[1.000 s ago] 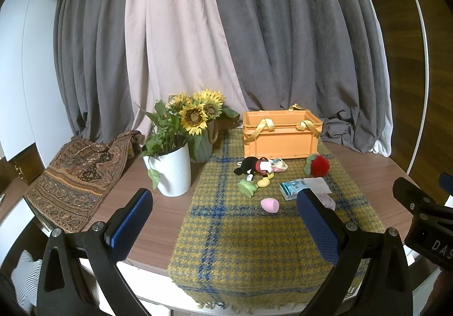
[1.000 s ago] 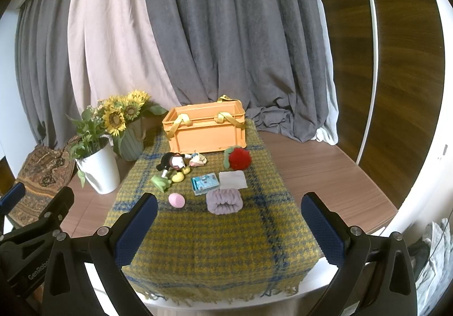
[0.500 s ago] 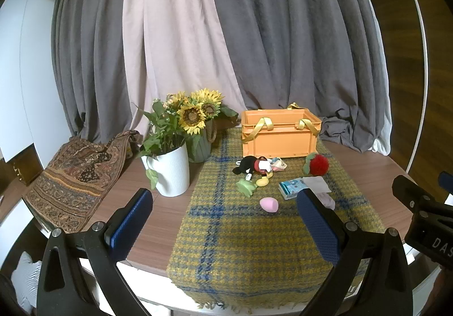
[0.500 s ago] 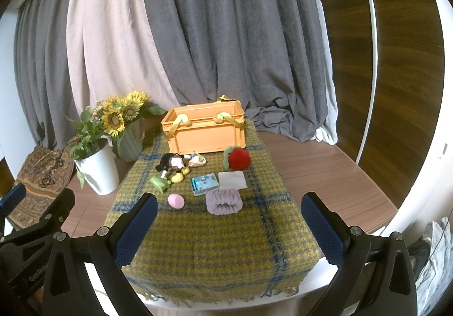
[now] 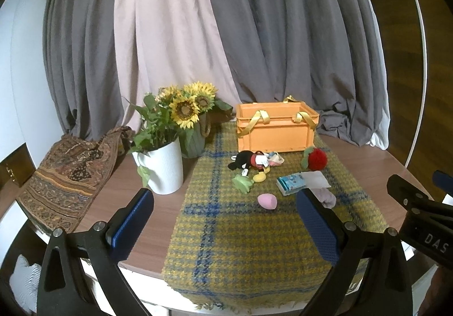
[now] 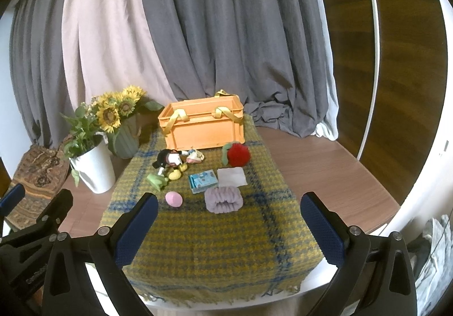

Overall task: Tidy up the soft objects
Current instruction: 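Grasp the pink sponge with the left tool while the right tool grasps the lilac scrunchie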

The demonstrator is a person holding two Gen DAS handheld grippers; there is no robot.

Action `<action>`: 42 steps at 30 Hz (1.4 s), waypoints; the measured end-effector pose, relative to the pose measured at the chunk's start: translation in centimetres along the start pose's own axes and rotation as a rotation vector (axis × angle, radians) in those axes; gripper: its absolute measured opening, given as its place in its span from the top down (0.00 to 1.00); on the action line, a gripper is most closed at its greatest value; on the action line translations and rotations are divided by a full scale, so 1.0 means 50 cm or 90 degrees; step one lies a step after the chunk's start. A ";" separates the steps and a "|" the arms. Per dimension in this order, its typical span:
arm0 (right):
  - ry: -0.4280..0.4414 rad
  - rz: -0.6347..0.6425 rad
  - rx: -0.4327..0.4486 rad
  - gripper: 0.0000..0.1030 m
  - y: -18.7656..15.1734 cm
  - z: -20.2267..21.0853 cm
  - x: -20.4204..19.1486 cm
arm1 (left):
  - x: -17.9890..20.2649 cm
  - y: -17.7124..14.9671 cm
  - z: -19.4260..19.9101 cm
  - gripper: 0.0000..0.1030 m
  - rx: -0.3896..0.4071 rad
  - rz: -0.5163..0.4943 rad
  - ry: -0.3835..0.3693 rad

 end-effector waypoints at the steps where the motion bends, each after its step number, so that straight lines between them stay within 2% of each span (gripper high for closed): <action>1: -0.003 -0.001 -0.004 0.05 -0.010 -0.018 0.003 | 0.002 -0.003 -0.010 0.06 -0.003 -0.002 -0.009; 14: 0.006 0.002 -0.035 0.09 -0.025 -0.124 0.003 | 0.040 -0.016 -0.126 0.19 -0.026 -0.012 -0.048; 22: 0.053 0.027 -0.081 0.14 -0.022 -0.249 -0.003 | 0.080 -0.005 -0.226 0.22 -0.058 -0.007 -0.045; 28: 0.063 0.032 -0.129 0.16 -0.034 -0.339 -0.001 | 0.099 -0.023 -0.286 0.23 -0.091 -0.005 -0.045; 35: 0.042 0.031 -0.196 0.19 -0.081 -0.424 0.000 | 0.119 -0.052 -0.370 0.26 -0.131 -0.027 -0.091; 42: -0.002 0.015 -0.239 0.22 -0.125 -0.477 0.011 | 0.160 -0.091 -0.455 0.34 -0.181 -0.048 -0.178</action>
Point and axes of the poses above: each gripper's, at about its wrist camera, not at the fingertips, and z roughly against the way its jaws point, x to its right, y to its top, the point moved 9 cm from there along -z, roughly the way its jaws point, and after that the axes turned 12 degrees about -z, right-handed, at the moved point
